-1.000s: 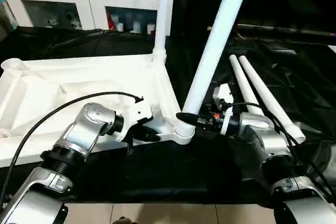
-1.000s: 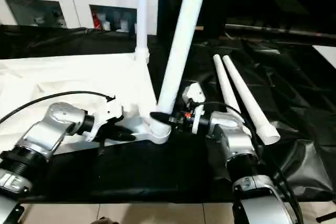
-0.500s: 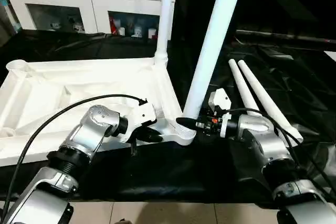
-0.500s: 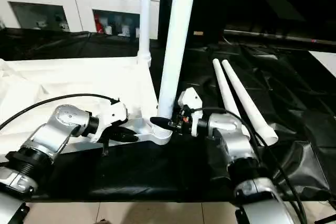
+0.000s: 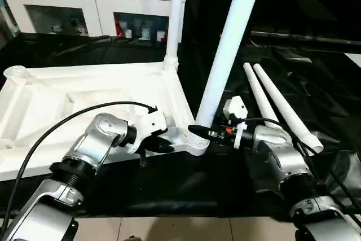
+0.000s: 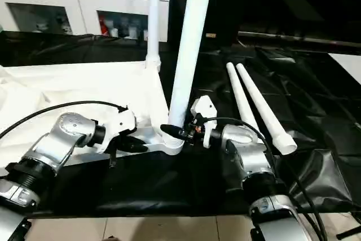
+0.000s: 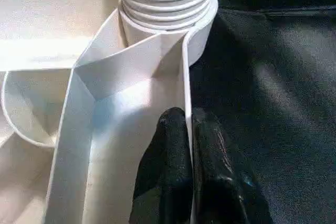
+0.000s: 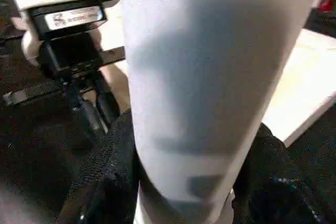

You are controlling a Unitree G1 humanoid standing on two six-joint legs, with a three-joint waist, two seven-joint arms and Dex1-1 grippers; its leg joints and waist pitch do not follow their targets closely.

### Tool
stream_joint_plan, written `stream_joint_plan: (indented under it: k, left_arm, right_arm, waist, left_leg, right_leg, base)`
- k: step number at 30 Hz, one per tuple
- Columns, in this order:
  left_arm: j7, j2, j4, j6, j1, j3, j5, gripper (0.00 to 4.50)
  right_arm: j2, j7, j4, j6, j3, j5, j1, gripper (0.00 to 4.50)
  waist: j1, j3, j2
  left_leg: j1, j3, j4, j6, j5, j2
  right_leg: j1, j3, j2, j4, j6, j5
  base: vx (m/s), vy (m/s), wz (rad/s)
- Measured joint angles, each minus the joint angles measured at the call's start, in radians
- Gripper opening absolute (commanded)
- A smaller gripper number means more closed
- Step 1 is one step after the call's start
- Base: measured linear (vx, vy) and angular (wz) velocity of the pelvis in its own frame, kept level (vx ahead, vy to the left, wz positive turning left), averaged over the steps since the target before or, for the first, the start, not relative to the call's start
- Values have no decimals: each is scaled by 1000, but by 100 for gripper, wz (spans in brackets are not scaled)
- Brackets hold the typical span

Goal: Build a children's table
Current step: Rotate leg to tighten

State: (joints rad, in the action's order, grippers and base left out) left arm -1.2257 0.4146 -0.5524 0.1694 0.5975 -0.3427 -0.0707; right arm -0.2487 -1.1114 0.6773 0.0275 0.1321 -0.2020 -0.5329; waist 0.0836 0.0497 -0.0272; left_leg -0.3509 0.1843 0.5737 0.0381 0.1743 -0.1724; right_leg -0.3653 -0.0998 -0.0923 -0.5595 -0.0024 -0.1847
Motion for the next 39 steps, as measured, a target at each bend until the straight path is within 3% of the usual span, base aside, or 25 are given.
stream_joint_plan:
  k: [8,14,30,35,39]
  left_arm:
    - [-34,9,11,0,0,-10,6,0]
    - [-34,11,12,0,0,-9,6,0]
    - [-36,19,12,-27,0,-20,0,0]
    - [45,-2,-19,-23,10,-2,-16,0]
    - [198,-72,-70,44,38,35,-31,0]
  right_arm:
    - [-30,-88,0,-40,20,0,-26,188]
    - [-30,-87,1,-40,22,0,-29,188]
    - [-34,-82,-4,-2,35,2,-18,188]
    - [20,72,62,30,23,5,-41,188]
    - [78,322,150,29,-20,17,-96,188]
  waist:
    - [8,-6,-4]
    - [8,-8,-6]
    - [8,-8,-3]
    - [-4,-8,-2]
    - [-30,-4,2]
  left_leg:
    - [2,4,-9,0,0,0]
    - [3,6,-9,2,1,0]
    - [2,6,-10,6,3,0]
    - [5,5,-11,6,3,0]
    - [3,-2,-9,6,3,0]
  right_leg:
    - [0,3,0,-5,-4,2]
    - [-1,6,0,-16,-4,2]
    - [-1,5,0,-16,-2,1]
    - [-4,4,0,-16,-1,1]
    - [-4,-3,0,-5,-1,0]
  base:
    - [0,0,0]
    - [0,0,0]
    - [0,0,0]
    - [0,0,0]
    - [0,0,0]
